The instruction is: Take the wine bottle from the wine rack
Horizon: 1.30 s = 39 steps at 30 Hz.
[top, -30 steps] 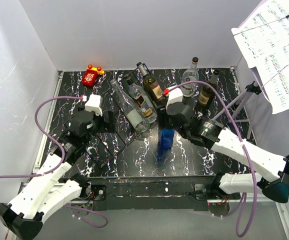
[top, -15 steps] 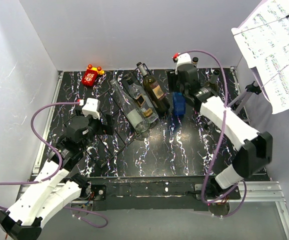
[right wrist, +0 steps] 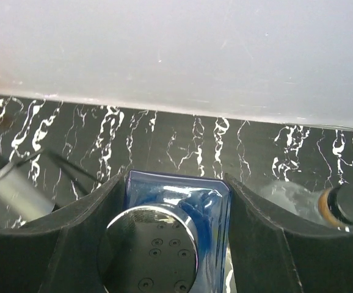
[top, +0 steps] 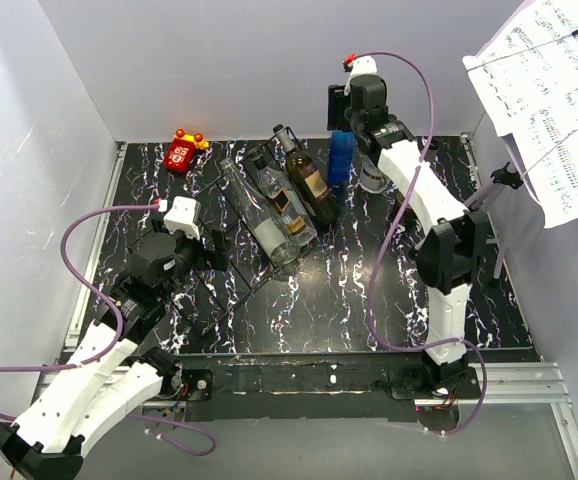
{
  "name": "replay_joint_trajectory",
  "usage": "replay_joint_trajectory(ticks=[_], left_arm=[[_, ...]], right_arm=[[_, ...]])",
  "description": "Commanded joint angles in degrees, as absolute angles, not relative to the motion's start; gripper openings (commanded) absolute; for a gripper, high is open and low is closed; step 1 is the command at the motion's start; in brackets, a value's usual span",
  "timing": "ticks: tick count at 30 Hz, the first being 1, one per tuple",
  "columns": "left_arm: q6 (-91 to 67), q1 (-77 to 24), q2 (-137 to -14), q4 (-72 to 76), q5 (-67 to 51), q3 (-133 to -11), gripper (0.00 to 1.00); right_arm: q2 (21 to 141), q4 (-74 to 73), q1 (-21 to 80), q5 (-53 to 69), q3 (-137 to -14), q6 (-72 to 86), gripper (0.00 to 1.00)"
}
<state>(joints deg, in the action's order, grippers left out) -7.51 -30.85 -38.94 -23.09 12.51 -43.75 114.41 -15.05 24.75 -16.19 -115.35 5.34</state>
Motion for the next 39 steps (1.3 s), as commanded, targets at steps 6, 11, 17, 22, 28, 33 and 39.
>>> replay_joint_trajectory(ticks=[6, 11, 17, 22, 28, 33, 39], left_arm=[[-7.29, -30.50, -38.67, -22.41, 11.51, -43.77, 0.98], [-7.21, -30.50, -38.76, -22.50, 11.51, -43.86, 0.98], [-7.21, -30.50, -38.67, -22.76, 12.13, -43.86, 0.98], [-7.12, -30.50, -38.67, -22.76, 12.22, -43.86, 0.98], [-7.29, -30.50, -38.50, -22.68, 12.66, -43.86, 0.98], [-7.29, -30.50, -38.41, -22.76, 13.10, -43.77, 0.98], [-7.29, -30.50, -38.50, -22.94, 14.41, -43.77, 0.98]], right_arm=[[119.53, -11.86, 22.41, -19.25, -130.52, 10.98, 0.31], [121.29, -12.22, 21.89, -19.16, -130.78, 12.04, 0.43], [122.25, -12.04, 21.36, -19.25, -131.31, 12.22, 0.71], [122.96, -11.51, 21.27, -18.11, -133.15, 9.67, 0.75], [123.48, -9.93, 21.27, -16.26, -133.24, 6.77, 0.77], [123.66, -9.93, 21.18, -16.35, -133.15, 6.59, 0.77], [122.52, -9.58, 21.18, -16.17, -133.42, 5.98, 0.77]])
